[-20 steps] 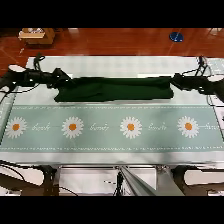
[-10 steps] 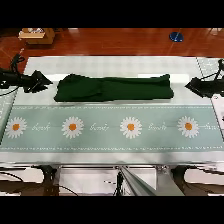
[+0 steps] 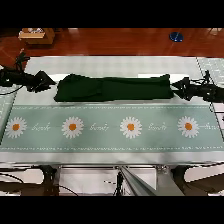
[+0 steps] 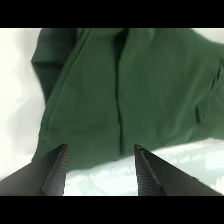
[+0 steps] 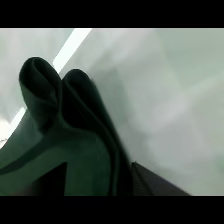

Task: Fold the shirts.

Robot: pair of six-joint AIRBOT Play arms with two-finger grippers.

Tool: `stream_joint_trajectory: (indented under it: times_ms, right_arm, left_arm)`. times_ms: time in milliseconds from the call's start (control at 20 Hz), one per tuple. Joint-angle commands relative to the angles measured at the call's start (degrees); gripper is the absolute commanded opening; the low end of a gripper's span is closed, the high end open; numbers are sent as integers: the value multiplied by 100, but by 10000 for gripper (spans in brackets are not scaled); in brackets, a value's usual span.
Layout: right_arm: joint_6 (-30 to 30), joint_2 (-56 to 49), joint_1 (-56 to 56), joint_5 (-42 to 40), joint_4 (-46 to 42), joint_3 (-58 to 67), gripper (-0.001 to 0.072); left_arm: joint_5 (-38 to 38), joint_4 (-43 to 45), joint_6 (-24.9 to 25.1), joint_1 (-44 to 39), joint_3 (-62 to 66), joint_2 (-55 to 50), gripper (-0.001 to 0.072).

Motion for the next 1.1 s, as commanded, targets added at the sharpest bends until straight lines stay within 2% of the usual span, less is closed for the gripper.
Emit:
stream_joint_trajectory:
  times_ms: [0, 150, 200, 250, 300, 350, 400, 450, 600, 700, 750, 900, 1050]
  right_arm:
    - [-31, -118, 94, 59, 0, 7, 459]
    - [20, -208, 527, -138, -278, 7, 444]
    - [13, -249, 669, -203, -273, 7, 360]
    - [-87, -256, 815, -317, -260, 9, 214]
    - [-240, -256, 894, -330, -195, 72, 68]
    - [-420, -240, 916, -192, -140, 216, 20]
    - [-511, -173, 916, 7, -149, 400, 20]
    - [-509, -50, 883, 157, -179, 562, 19]
    - [-422, 566, 787, 466, -387, 955, 19]
    - [-125, 1075, 756, 599, -813, 1106, 19]
    - [-24, 1320, 754, 649, -1003, 1108, 19]
    - [387, 2017, 756, 1038, -1707, 1108, 19]
    - [675, 2597, 756, 1480, -1941, 1108, 19]
  left_arm:
    - [264, -2, -2, -170, 0, 4, 513]
    - [407, -2, -4, -289, 2, 4, 513]
    - [417, -2, -4, -315, 2, 4, 513]
    - [417, -4, -4, -319, 2, 4, 502]
    - [411, -22, -4, -319, 2, 4, 394]
    - [409, -26, -4, -315, 7, 11, 245]
    - [389, -72, -2, -313, 7, 26, 100]
    - [372, -201, -4, -319, 7, 50, 29]
    - [376, -1346, 11, -378, 7, 63, 29]
    - [378, -2114, 409, -592, 7, 63, 29]
    - [391, -2297, 455, -763, 7, 57, 29]
    - [393, -2317, 455, -1379, 0, 4, 28]
    - [560, -2317, 455, -2079, 0, -81, 29]
